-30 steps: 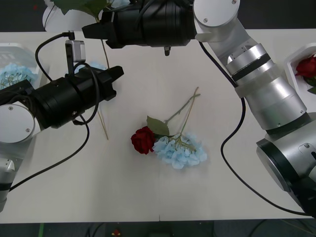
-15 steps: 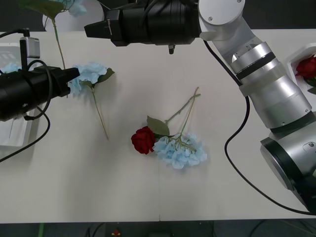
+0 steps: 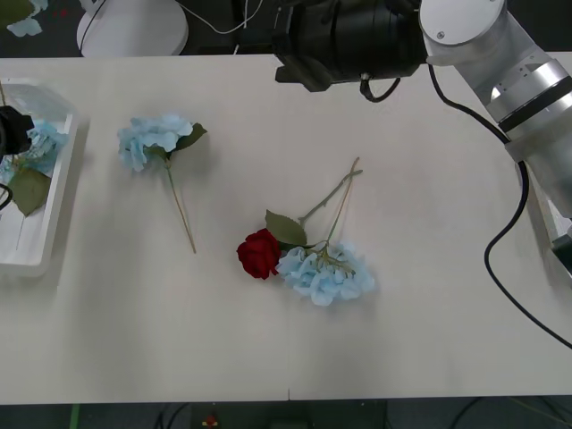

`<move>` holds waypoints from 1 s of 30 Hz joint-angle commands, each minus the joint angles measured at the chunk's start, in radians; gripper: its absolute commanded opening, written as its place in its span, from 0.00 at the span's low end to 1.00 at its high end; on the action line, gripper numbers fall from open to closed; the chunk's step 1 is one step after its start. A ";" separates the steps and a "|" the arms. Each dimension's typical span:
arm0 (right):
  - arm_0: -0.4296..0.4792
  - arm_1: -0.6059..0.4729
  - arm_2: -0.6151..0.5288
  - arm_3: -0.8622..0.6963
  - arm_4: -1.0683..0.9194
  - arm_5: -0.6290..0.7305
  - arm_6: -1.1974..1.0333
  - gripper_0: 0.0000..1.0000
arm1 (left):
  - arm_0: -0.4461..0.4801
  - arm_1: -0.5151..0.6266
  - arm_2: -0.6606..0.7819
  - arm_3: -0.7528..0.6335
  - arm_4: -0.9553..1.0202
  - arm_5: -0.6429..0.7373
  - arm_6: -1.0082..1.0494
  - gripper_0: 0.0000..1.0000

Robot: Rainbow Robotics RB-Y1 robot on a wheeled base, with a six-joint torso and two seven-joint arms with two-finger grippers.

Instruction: Put the red flowers into the right box and the blue flowers into the left box

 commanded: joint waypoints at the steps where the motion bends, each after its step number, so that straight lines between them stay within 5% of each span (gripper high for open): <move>1: -0.056 -0.065 0.008 -0.014 0.055 0.003 -0.441 0.85 | -0.037 0.082 0.050 0.039 -0.129 0.007 0.074 0.00; 14: -0.060 -0.074 0.026 -0.025 0.276 0.182 -1.641 0.85 | 0.055 0.086 0.125 0.044 -0.464 0.006 0.126 0.00; 30: -0.043 -0.042 0.201 -0.126 0.515 0.409 -2.481 0.85 | 0.121 0.086 0.099 0.044 -0.605 0.024 0.132 0.01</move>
